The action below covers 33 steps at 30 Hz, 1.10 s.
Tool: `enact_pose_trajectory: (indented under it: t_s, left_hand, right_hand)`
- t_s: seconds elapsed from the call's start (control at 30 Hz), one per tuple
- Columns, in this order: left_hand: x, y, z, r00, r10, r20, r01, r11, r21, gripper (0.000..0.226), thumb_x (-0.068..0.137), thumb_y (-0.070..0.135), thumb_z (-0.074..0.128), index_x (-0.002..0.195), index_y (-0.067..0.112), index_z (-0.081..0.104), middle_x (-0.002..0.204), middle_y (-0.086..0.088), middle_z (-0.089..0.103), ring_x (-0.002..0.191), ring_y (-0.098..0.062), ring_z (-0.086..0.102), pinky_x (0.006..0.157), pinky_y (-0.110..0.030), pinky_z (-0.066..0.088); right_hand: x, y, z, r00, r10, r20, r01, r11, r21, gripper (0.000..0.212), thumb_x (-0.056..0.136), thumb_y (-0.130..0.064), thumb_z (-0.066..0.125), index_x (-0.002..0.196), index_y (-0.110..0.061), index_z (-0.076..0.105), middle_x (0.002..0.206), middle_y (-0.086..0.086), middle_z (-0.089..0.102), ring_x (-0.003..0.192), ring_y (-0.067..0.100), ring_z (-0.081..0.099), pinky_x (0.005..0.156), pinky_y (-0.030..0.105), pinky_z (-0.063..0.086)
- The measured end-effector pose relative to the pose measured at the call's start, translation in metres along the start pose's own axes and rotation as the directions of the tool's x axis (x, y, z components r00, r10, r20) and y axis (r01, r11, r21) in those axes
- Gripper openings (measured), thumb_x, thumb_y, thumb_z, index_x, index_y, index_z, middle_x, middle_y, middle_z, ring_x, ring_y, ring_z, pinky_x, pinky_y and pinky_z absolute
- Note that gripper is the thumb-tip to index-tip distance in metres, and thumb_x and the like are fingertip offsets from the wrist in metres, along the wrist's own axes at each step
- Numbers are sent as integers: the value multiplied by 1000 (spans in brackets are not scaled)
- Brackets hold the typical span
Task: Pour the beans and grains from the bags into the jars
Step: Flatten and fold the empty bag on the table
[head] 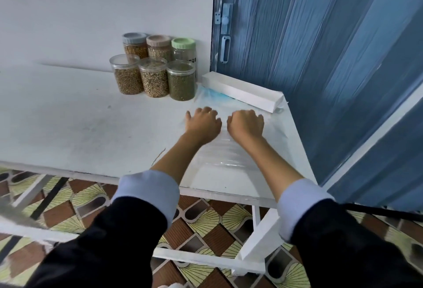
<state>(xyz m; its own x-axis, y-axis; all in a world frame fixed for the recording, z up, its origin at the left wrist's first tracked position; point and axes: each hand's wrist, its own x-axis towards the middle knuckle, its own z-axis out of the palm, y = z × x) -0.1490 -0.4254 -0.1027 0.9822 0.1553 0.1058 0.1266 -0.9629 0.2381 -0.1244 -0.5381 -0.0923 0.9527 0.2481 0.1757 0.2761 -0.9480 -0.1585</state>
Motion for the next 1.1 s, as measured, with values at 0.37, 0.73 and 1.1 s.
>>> enact_pose_trajectory:
  t_s: [0.37,0.73,1.1]
  left_hand:
    - [-29,-15,74,995,-26,97,20,998,61,53,99,47,20,148,27,17,159,0,7,146,-21,2,114,-57,2]
    - [-29,-18,75,961,-259,102,253,965,64,64,96,56,15,151,27,1,159,-6,-11,146,-30,-12,115,-52,-6]
    - [-3,-25,36,941,-250,230,228,967,116,45,97,45,32,134,22,44,141,-10,36,131,-30,30,100,-46,31]
  right_hand:
    - [-40,37,79,982,104,158,-96,994,-58,59,98,-54,16,151,-27,15,161,1,4,147,29,-3,114,53,-10]
    - [-40,82,73,955,205,215,-211,977,7,59,99,-53,11,152,-30,-2,159,-5,-15,147,22,-12,116,52,-7]
    - [-20,82,53,955,150,256,-133,988,-81,50,99,-48,25,141,-20,32,150,2,26,135,29,26,110,53,21]
